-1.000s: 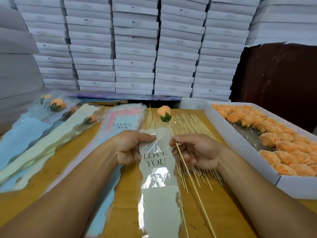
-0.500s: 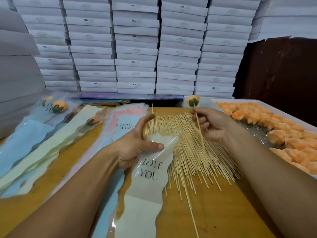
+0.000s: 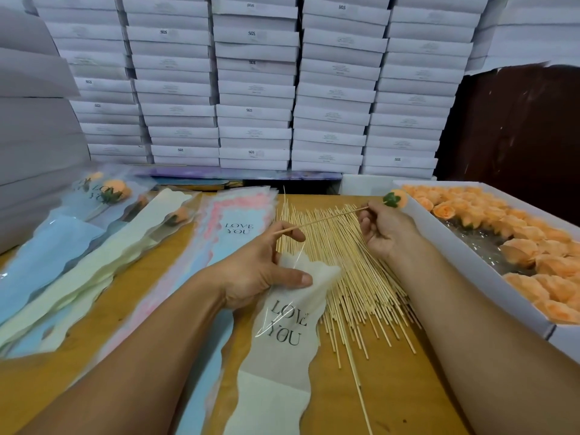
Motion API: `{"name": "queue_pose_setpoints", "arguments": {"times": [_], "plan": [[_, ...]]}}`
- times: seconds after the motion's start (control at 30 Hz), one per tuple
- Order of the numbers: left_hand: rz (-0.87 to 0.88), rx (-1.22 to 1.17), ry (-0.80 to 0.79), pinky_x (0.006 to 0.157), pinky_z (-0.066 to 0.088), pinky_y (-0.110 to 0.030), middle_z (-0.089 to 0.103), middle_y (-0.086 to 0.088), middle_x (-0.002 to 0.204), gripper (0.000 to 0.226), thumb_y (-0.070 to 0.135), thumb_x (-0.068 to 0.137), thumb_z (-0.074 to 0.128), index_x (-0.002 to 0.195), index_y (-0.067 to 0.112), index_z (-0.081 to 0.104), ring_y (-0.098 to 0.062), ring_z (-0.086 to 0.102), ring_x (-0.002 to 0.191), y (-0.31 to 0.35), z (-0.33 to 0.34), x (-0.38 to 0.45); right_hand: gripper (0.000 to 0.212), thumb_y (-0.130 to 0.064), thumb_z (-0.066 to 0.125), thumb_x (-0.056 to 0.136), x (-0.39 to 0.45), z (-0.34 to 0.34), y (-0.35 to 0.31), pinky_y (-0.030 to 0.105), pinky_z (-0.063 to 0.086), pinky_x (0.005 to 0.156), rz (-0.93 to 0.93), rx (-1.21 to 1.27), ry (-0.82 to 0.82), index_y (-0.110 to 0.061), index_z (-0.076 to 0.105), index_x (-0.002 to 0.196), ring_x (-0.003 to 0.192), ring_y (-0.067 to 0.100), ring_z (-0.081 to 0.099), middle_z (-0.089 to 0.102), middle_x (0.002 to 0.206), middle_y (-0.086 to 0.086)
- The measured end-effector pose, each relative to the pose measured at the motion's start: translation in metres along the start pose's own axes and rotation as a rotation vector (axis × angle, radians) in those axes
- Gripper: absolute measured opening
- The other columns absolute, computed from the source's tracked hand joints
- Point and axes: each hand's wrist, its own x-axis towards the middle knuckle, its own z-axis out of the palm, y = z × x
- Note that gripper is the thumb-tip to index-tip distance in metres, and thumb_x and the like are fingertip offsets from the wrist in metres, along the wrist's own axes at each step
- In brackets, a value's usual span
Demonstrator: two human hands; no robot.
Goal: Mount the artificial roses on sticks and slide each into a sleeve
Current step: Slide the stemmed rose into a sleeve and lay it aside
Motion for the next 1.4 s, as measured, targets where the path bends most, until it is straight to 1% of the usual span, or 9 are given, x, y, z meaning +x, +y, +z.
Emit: {"name": "queue_pose_setpoints", "arguments": {"times": [0.1, 0.2, 0.27, 0.33, 0.4, 0.53, 0.87, 1.17, 1.4], "plan": [[0.019, 0.024, 0.027, 0.086, 0.05, -0.071, 0.053, -0.034, 0.095, 0.075, 0.004, 0.066, 0.089, 0.127, 0.032, 0.055, -0.037, 0.056, 0.08, -0.001, 0.001, 0.0, 0.025, -0.015, 0.054, 0.104, -0.002, -0.003, 0.001, 0.012, 0.042, 0.034, 0.002, 0.002, -0.01, -0.005, 0.059, 0.082, 0.036, 0.003, 0.055, 0.057, 0.045, 0.0], [0.009, 0.011, 0.012, 0.091, 0.04, -0.08, 0.044, -0.05, 0.12, 0.085, 0.002, 0.063, 0.09, 0.13, 0.037, 0.053, -0.055, 0.057, 0.095, 0.0, 0.001, -0.001, 0.023, -0.014, 0.056, 0.104, -0.003, -0.004, 0.002, 0.012, 0.043, 0.035, 0.008, -0.002, -0.006, -0.005, 0.059, 0.082, 0.038, 0.003, 0.055, 0.057, 0.049, 0.001], [0.018, -0.009, -0.011, 0.09, 0.044, -0.077, 0.053, -0.045, 0.111, 0.081, -0.002, 0.066, 0.088, 0.128, 0.038, 0.053, -0.062, 0.058, 0.092, -0.001, 0.001, -0.001, 0.022, -0.012, 0.056, 0.103, -0.002, -0.005, 0.0, 0.012, 0.043, 0.035, 0.001, -0.003, 0.014, -0.005, 0.059, 0.083, 0.038, 0.003, 0.055, 0.057, 0.053, 0.002], [0.027, 0.003, -0.014, 0.077, 0.057, -0.057, 0.056, -0.023, 0.078, 0.07, -0.003, 0.072, 0.085, 0.124, 0.034, 0.056, -0.037, 0.058, 0.068, -0.002, -0.001, -0.001, 0.019, -0.011, 0.055, 0.103, -0.001, -0.009, -0.002, 0.012, 0.043, 0.036, -0.009, -0.027, 0.026, -0.006, 0.059, 0.085, 0.039, 0.003, 0.054, 0.056, 0.061, 0.003], [0.037, 0.046, -0.015, 0.055, 0.048, -0.03, 0.04, 0.002, 0.058, 0.061, -0.003, 0.076, 0.082, 0.122, 0.028, 0.057, -0.015, 0.042, 0.052, -0.002, -0.001, -0.001, 0.018, -0.012, 0.055, 0.102, 0.003, -0.012, -0.003, 0.012, 0.04, 0.035, -0.029, -0.101, 0.045, -0.007, 0.061, 0.086, 0.044, 0.003, 0.051, 0.054, 0.067, 0.002], [-0.006, 0.059, -0.109, 0.043, 0.042, -0.016, 0.041, 0.012, 0.046, 0.059, -0.009, 0.081, 0.075, 0.125, 0.017, 0.046, -0.005, 0.041, 0.04, 0.001, 0.001, -0.003, 0.02, -0.013, 0.053, 0.102, 0.012, -0.01, -0.006, 0.013, 0.028, 0.032, -0.07, -0.284, 0.069, -0.011, 0.062, 0.085, 0.047, 0.004, 0.04, 0.051, 0.069, 0.002], [-0.015, -0.055, -0.257, 0.04, 0.045, -0.016, 0.046, 0.006, 0.043, 0.056, -0.019, 0.083, 0.067, 0.116, 0.015, 0.037, -0.006, 0.047, 0.037, -0.001, 0.006, -0.002, 0.025, -0.014, 0.043, 0.104, 0.029, 0.028, -0.031, 0.016, 0.026, 0.034, -0.198, -0.621, 0.094, -0.011, 0.056, 0.083, 0.036, 0.008, 0.039, 0.059, 0.069, 0.011], [-0.085, -0.113, -0.217, 0.061, 0.063, -0.042, 0.061, -0.027, 0.088, 0.064, -0.019, 0.077, 0.071, 0.12, 0.019, 0.043, -0.032, 0.065, 0.067, 0.004, 0.012, -0.005, 0.019, -0.012, 0.044, 0.105, 0.04, 0.059, -0.04, 0.015, 0.02, 0.034, -0.279, -0.635, 0.098, -0.003, 0.058, 0.096, 0.027, 0.011, 0.035, 0.057, 0.064, 0.014], [-0.076, -0.105, -0.239, 0.057, 0.061, -0.037, 0.062, -0.021, 0.079, 0.057, -0.014, 0.077, 0.074, 0.111, 0.02, 0.044, -0.029, 0.065, 0.061, 0.004, 0.01, -0.004, 0.017, -0.014, 0.05, 0.105, 0.045, 0.07, -0.038, 0.014, 0.023, 0.035, -0.29, -0.74, 0.046, -0.003, 0.059, 0.098, 0.025, 0.01, 0.036, 0.059, 0.065, 0.015]]}}
